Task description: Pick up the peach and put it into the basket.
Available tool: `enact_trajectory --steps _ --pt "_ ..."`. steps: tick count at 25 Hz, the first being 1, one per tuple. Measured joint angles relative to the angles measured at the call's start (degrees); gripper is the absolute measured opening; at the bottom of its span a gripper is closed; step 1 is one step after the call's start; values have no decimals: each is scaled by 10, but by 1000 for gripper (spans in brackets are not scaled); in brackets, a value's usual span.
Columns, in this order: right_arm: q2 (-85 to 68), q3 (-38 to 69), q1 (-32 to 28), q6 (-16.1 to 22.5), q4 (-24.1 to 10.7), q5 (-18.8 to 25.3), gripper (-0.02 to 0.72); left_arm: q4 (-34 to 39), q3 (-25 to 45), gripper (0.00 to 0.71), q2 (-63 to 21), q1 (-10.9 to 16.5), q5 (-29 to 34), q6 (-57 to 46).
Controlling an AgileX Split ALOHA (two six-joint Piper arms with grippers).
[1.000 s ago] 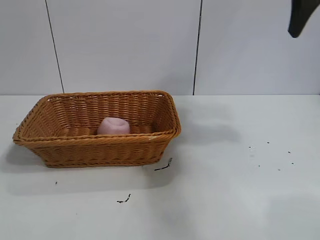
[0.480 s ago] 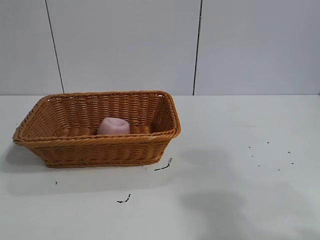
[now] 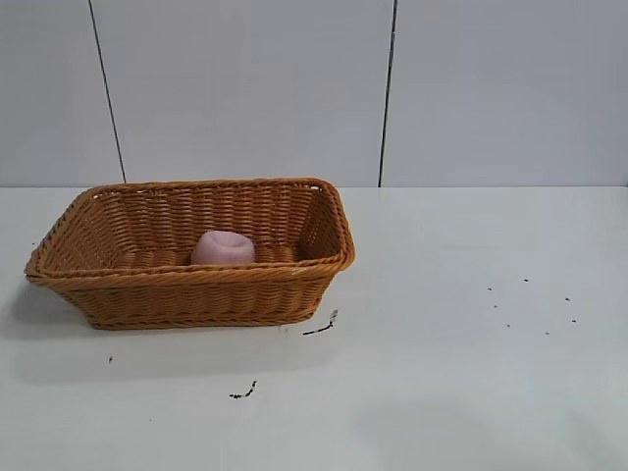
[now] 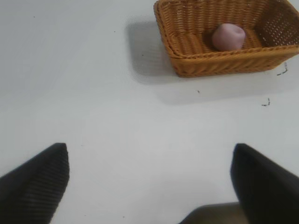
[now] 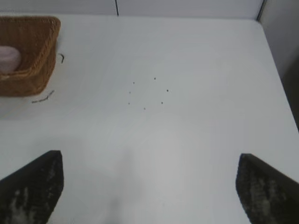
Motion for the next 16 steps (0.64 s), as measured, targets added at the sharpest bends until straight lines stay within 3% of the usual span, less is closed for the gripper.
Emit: enact_trajectory --steps 16 --pt "-11 1 0 0 0 0 689 0 0 692 0 0 0 0"
